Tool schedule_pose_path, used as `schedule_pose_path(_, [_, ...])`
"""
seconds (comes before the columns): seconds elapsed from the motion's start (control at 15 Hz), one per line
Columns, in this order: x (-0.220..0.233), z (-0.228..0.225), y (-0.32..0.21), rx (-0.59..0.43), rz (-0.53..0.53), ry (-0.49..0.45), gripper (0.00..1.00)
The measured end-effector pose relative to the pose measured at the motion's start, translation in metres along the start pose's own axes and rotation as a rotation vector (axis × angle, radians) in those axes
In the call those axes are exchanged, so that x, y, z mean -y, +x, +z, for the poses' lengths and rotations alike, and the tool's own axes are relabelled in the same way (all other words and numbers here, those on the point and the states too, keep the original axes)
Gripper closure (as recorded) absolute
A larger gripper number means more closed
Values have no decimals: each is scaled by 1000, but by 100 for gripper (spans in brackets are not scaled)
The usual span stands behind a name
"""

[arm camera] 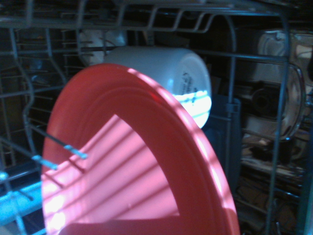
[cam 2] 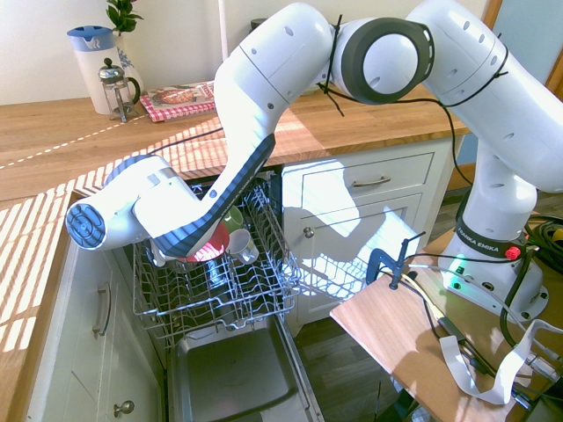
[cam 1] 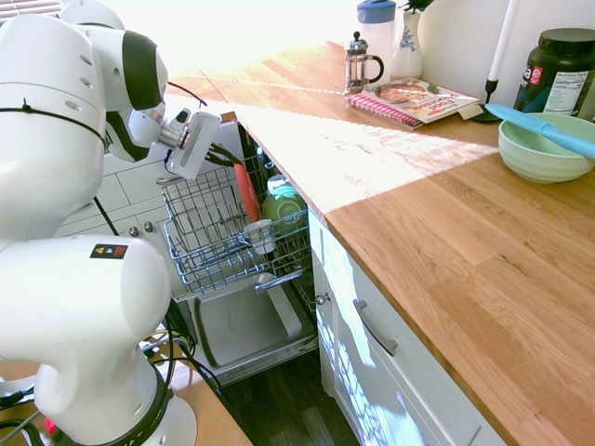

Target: Put the plate in the dishwasher

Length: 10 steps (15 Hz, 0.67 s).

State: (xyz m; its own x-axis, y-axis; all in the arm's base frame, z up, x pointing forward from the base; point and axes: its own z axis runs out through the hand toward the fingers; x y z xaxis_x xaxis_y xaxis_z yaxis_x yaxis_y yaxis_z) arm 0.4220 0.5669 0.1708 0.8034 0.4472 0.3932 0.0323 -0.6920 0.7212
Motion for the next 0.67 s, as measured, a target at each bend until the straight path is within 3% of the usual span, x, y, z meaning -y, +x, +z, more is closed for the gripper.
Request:
schedule_pose_path(0.2, [5,-1,0,114,-40,17,0])
schedule_pose_path(0.4, [-6,-10,12,294,-68,88,0])
schedule_pose_path(0.67, [-53,-30,60,490,-46,204,0])
